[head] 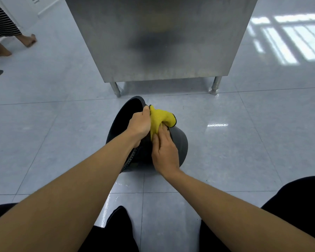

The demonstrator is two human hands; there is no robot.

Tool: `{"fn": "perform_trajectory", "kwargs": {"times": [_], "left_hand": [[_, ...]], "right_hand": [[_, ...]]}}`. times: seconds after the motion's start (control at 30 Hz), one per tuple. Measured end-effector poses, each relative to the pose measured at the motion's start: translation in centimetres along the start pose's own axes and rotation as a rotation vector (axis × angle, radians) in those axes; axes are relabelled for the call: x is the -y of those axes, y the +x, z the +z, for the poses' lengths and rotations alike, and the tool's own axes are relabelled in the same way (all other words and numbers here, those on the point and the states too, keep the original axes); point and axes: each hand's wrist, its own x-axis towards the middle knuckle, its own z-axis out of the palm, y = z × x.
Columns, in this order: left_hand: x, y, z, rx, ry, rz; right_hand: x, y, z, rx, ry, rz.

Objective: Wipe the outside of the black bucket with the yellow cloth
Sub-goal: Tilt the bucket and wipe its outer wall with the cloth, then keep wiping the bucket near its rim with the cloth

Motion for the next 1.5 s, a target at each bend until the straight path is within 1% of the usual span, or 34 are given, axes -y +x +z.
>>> {"fn": "perform_trajectory", "kwargs": {"times": [0.1, 0.17, 0.23, 0.3, 0.4, 0.5, 0.63, 0.73, 0.83, 0.93, 1.03, 1.13, 1.23, 1.43, 1.5], "left_hand": [[0.3, -0.4, 0.3, -0.019, 0.054, 0.061], [0.5, -0.9, 0.6, 0.017, 0.108, 0.115], [0.2, -1.5, 1.1, 0.055, 0.209, 0.174], [-0.1, -1.7, 1.7, 0.084, 0.285, 0.218], [-0.3, -1.9, 2.2, 0.147, 0.357, 0.265], [-0.1, -2.0, 2.6, 0.214, 0.429, 0.323], [0.1, -2.2, 3.5, 0.314, 0.559, 0.401], [0.5, -2.6, 3.8, 0.374, 0.686, 0.441], [1.7, -3.2, 3.8, 0.404, 0.853, 0.488], [3.5, -3.4, 3.9, 0.393, 0.972, 0.525], [4.5, -3.2, 3.8, 0.382, 0.987, 0.527], [5.2, -3.2, 3.8, 0.395, 1.005, 0.543], [6.1, -3.2, 3.8, 0.402, 1.048, 0.524], [7.2, -3.1, 3.7, 0.426, 1.014, 0.435], [7.2, -3.2, 3.6, 0.434, 0.984, 0.427]], "right_hand": [[-2.1, 0.4, -1.4, -0.045, -0.038, 0.262], [-3.1, 0.9, -2.6, -0.062, -0.05, 0.434], [-3.4, 1.6, -3.6, -0.081, -0.031, 0.578], [-3.5, 2.2, -4.2, -0.166, 0.022, 0.676], [-3.7, 2.8, -5.1, -0.345, 0.149, 0.754], [-3.4, 3.2, -5.6, -0.445, 0.271, 0.759], [-1.8, 3.8, -5.9, -0.531, 0.403, 0.696], [-0.6, 4.3, -6.0, -0.579, 0.482, 0.576], [0.0, 5.0, -6.1, -0.598, 0.443, 0.442], [0.1, 5.0, -6.0, -0.491, 0.334, 0.276], [-0.8, 4.2, -5.4, -0.304, 0.094, 0.122], [-1.3, 3.9, -5.3, -0.12, -0.215, 0.073], [-1.4, 3.7, -5.4, 0.013, -0.463, 0.032], [-0.6, 3.9, -5.8, 0.234, -0.741, -0.082], [-0.3, 4.0, -5.8, 0.294, -0.828, -0.078]]}}
